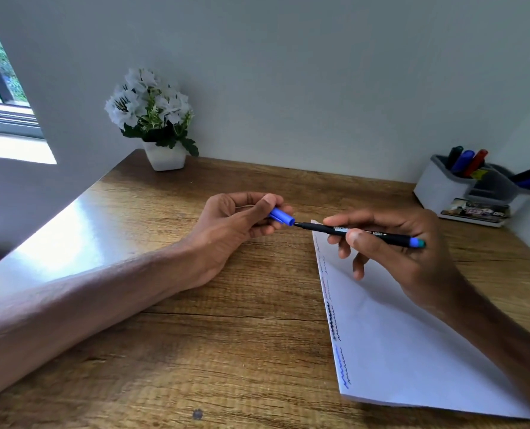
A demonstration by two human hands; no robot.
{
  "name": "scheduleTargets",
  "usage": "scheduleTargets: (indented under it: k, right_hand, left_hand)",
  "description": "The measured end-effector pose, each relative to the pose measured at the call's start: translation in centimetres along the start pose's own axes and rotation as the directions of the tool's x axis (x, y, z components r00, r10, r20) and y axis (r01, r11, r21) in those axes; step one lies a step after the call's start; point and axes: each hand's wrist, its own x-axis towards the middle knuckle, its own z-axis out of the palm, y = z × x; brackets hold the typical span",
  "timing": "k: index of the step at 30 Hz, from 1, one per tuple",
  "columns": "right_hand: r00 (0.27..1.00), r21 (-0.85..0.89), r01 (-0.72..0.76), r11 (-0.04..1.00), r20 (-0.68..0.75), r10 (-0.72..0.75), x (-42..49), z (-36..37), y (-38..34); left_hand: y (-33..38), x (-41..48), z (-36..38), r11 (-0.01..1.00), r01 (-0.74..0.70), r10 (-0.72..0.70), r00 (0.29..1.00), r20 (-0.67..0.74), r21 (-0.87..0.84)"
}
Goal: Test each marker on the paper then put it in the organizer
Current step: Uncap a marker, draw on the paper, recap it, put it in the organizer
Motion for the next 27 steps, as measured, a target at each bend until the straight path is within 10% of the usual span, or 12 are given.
scheduleTargets:
  k: [27]
  right_hand:
    - [0.989, -0.207, -0.048, 0.977, -0.148, 0.018, 0.59, 0.66, -0.42]
  left_hand:
    - [0.13, -0.30, 0.79, 0.994, -0.021, 0.001, 0.984, 0.179, 0.109]
